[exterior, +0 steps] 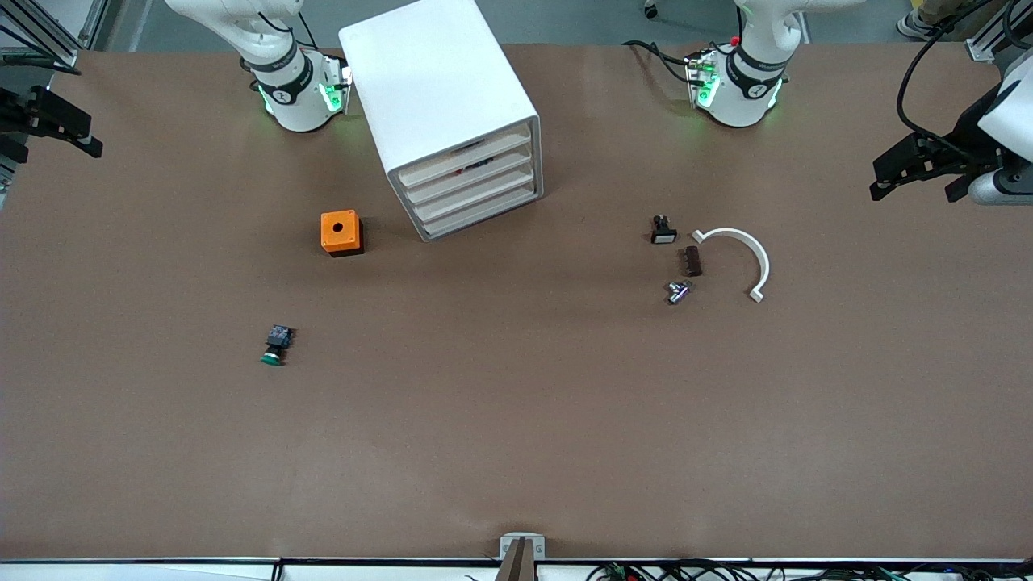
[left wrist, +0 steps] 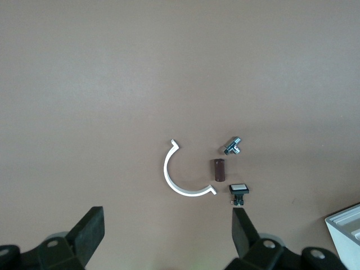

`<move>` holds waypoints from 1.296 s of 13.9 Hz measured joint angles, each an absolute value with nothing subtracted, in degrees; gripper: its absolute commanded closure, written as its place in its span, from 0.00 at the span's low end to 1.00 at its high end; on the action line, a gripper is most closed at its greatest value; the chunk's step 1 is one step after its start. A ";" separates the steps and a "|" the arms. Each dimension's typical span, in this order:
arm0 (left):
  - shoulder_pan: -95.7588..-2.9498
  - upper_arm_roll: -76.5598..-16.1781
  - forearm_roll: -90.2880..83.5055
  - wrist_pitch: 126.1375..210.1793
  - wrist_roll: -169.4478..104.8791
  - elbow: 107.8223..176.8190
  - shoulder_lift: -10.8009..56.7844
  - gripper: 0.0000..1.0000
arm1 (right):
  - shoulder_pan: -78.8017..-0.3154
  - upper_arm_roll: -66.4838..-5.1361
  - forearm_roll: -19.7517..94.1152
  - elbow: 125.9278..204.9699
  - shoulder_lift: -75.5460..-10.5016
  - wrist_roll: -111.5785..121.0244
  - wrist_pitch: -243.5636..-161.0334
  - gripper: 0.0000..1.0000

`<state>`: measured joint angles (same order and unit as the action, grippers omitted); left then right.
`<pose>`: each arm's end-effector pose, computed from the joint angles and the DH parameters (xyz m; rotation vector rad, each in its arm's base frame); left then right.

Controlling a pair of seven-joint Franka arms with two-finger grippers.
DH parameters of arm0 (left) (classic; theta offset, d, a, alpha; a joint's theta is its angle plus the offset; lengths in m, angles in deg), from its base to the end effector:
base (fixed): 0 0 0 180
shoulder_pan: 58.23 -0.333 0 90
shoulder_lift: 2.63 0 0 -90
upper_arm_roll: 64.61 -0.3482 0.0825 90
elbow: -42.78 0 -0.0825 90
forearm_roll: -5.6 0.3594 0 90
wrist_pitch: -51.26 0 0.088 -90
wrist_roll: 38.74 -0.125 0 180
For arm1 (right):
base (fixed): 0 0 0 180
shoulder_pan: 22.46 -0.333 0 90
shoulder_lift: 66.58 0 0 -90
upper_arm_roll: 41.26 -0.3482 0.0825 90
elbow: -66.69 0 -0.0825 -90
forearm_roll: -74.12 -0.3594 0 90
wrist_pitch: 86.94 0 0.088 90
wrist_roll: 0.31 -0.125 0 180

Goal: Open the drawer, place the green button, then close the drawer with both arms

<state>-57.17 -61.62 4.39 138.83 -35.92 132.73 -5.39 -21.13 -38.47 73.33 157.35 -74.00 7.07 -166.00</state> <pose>0.5079 -0.0395 0.6604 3.1224 -0.0349 0.0085 0.4615 -0.0333 0.6820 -3.1111 -0.0928 0.1101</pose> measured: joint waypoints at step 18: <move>-55.69 -61.15 4.39 138.50 -31.10 132.98 4.59 0.00 | -21.34 -37.42 73.33 157.25 -74.00 7.07 -165.33 0.00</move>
